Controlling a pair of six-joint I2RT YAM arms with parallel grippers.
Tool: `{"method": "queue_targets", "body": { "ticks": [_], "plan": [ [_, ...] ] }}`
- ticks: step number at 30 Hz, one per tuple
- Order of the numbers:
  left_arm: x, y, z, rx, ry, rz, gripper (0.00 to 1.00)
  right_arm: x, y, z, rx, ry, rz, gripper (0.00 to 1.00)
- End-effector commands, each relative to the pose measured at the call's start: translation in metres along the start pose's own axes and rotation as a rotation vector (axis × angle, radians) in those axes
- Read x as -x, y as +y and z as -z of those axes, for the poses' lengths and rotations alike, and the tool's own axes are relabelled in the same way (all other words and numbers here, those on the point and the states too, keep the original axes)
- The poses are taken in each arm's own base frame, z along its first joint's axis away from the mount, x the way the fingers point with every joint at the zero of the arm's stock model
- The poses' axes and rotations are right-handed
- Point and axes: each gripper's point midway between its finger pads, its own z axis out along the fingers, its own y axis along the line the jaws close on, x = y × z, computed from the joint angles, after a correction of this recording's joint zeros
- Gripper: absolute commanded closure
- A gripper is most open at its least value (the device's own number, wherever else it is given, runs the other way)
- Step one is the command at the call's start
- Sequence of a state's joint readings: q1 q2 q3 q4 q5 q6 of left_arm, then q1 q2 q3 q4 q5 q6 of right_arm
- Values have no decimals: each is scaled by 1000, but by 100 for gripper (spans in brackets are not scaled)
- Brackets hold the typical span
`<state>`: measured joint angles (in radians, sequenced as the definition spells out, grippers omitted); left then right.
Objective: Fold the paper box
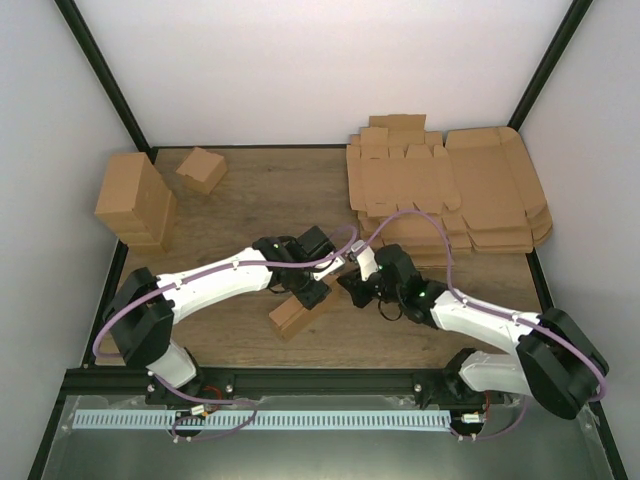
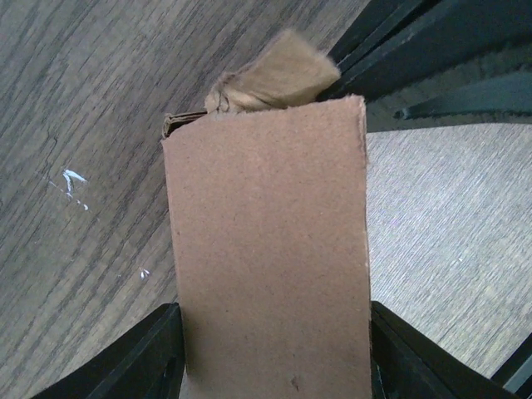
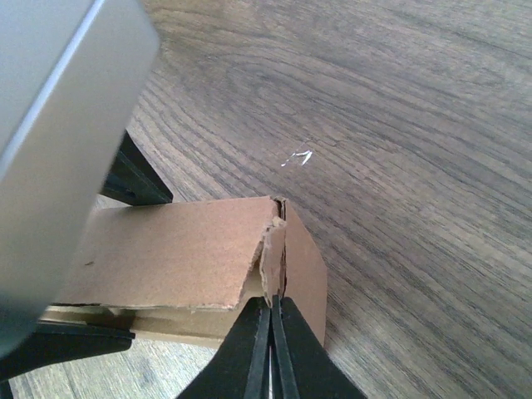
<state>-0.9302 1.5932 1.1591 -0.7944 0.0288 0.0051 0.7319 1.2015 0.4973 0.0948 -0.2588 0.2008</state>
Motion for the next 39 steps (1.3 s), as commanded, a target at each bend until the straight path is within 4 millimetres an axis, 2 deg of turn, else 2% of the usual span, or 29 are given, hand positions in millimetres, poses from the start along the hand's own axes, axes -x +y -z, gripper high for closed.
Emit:
{"method": "queue_targets", "body": {
  "ticks": [1,7,12,25,33,39],
  "plan": [
    [-6,-2,-7,-7,16,-25,44,-12,-5,1,-50,47,-22,94],
    [-10,-4,-7,-18,25,-37,46,17,-2,15,-68,-36,24,91],
    [-10,-6,-7,-27,26,-38,47,25,-1,15,-69,-40,35,89],
    [-9,-8,-6,-40,22,-31,48,28,8,10,-18,-34,42,84],
    [-10,-7,-4,-34,21,-28,48,14,9,20,-12,-19,20,81],
    [-9,-9,-4,-43,18,-27,48,13,12,19,8,-21,29,81]
  ]
}}
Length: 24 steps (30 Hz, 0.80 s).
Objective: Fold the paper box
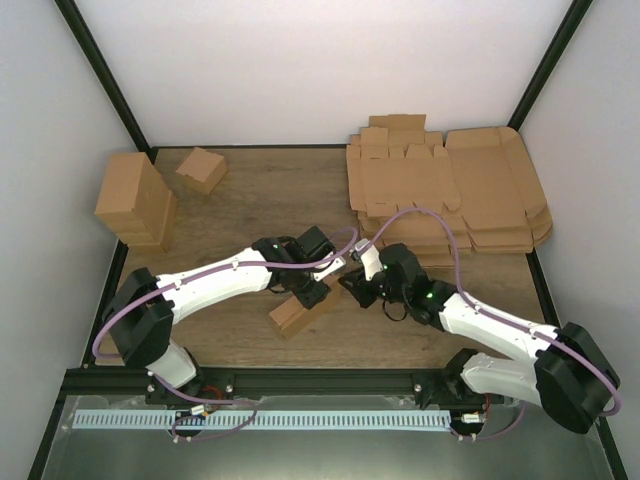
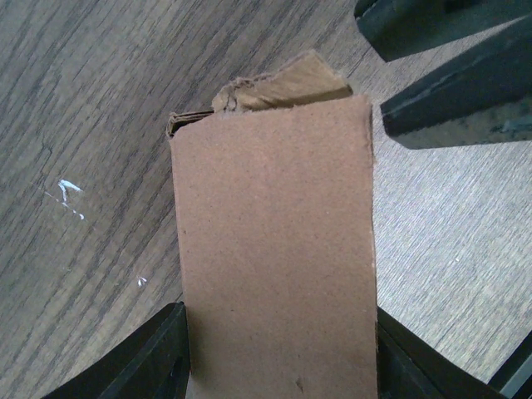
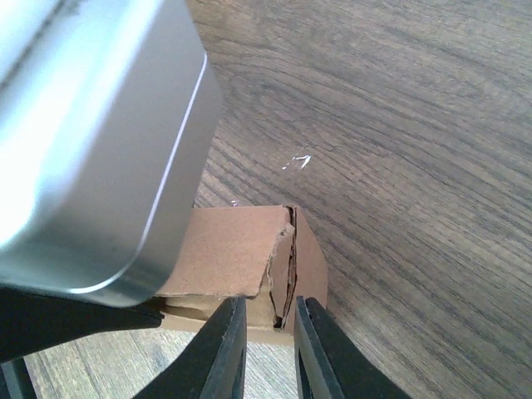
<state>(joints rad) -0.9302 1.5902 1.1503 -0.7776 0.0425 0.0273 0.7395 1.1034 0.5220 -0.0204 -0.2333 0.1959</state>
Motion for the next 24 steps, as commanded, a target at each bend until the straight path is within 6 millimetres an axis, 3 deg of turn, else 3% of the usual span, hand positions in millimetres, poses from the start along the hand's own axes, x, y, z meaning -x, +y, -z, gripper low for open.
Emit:
{"method": "queue_targets", "body": {
  "ticks": [1,9,24],
  "plan": [
    [-10,-7,-3,-30,29,-4,48,5,5,-1,19,-10,20,81],
    [-10,-8,-2,-38,27,-1,48,6,3,-11,11,8,32,84],
    [-10,-11,-4,-49,31,-5,49,27,8,-11,24,-46,45,89]
  ]
}}
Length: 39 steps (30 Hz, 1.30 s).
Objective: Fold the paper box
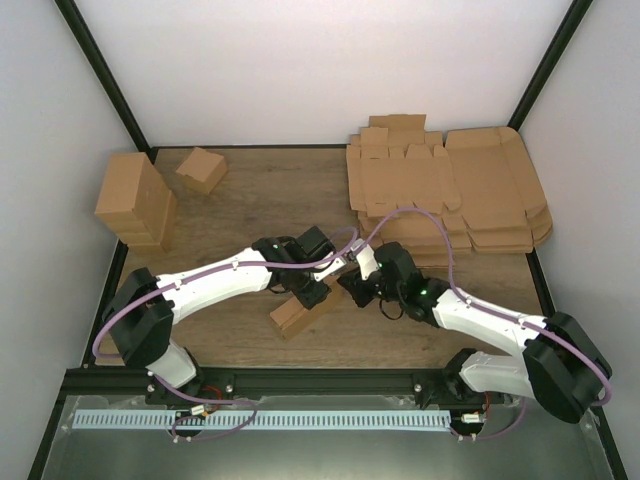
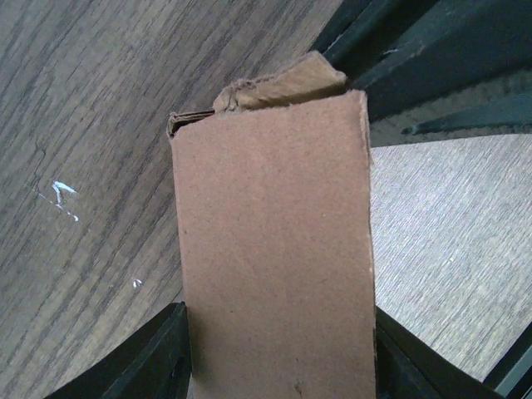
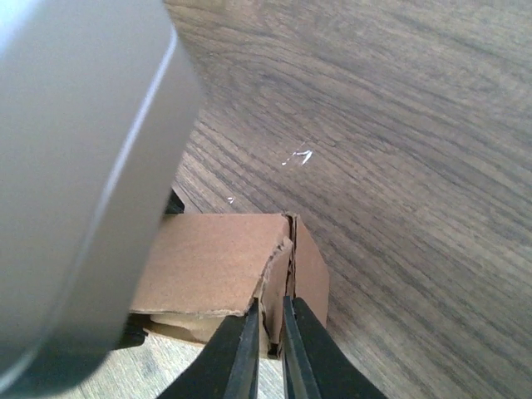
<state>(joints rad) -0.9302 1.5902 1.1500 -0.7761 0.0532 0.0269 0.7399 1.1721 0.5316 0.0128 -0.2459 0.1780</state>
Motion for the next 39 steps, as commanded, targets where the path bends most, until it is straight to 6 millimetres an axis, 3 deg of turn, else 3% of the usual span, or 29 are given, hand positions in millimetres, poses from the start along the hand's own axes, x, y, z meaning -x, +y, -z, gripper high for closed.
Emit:
{"method": "queue_targets", "body": {
  "ticks": [1,7,15,20,25,34,39],
  "plan": [
    [-10,-8,-4,-37,33,-3,49,33,9,2,16,-74,36,91],
    [-10,-9,-4,-34,35,-5,49,31,12,2,31,-67,44,99],
    [-10,-7,-4,-26,30,3,51,11,8,-2,29,-9,34,99],
    [-11,-6,-4,-22,36,-2,51,-4,-7,-4,-44,26,-10,99],
    [-16,-4,-3,-10,56,-16,53,0,-13,-3,-88,30,-3,99],
    [-12,-4,-3,-8,45,-12,53,-8,1,-6,-43,65,16,99],
    [-13,-3,-2,-3,47,-13,53,-18,-2,-8,-56,95,-28,99]
  ]
}}
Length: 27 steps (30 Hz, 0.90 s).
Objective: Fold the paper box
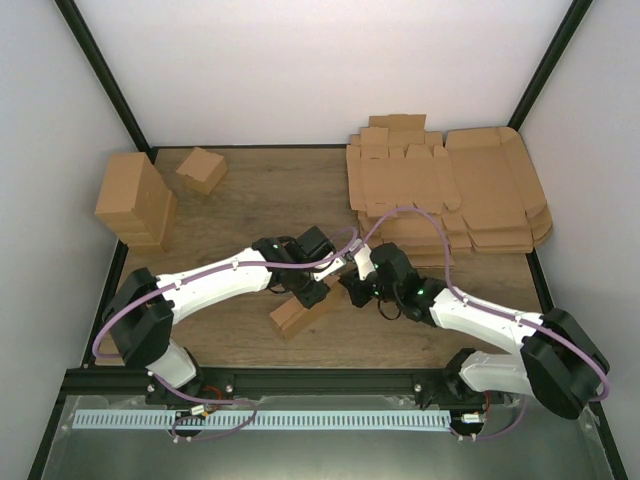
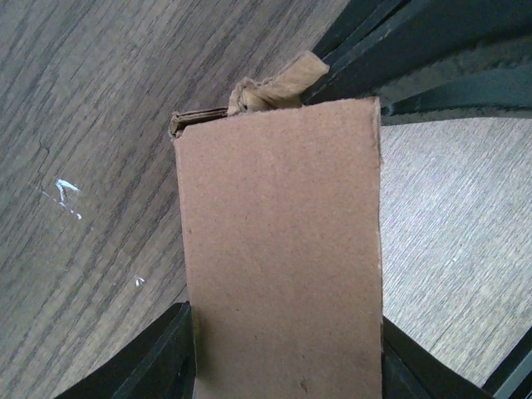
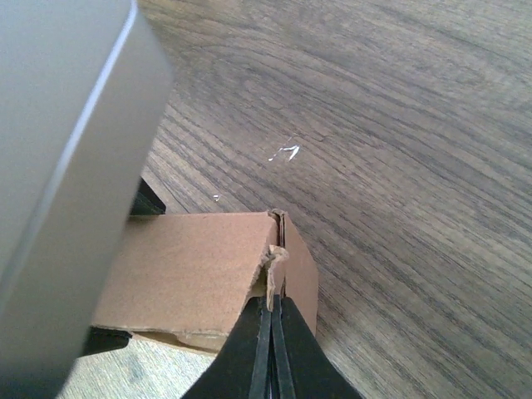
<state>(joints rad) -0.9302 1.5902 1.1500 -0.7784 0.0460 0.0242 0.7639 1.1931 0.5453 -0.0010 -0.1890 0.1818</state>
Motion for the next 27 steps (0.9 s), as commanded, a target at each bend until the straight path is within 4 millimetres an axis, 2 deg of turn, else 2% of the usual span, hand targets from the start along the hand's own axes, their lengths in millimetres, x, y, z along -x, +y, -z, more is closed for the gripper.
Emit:
{"method": "queue_targets", "body": {
  "ticks": [1,8,11,15,19,23,27],
  "plan": [
    [-13,-4,-2,-10,47,-18,53,-18,0,-3,-23,82,-46,99],
    [-15,-5,0,-12,49,-25,53,-37,-1,-9,-38,142,-108,99],
    [-15,-6,-2,-22,53,-26,53,-37,1,-7,-40,139,-110,97],
    [-14,-7,-1,-23,47,-28,50,-16,2,7,-53,68,-97,91],
    [-11,-7,1,-24,37,-29,45,-1,7,20,-47,28,-91,81],
    [-6,-6,6,-19,19,-25,31,7,12,28,-32,17,-105,74],
    [9,-10,23,-32,-43,-2,22,16,15,34,-23,-9,-137,65]
  ]
}}
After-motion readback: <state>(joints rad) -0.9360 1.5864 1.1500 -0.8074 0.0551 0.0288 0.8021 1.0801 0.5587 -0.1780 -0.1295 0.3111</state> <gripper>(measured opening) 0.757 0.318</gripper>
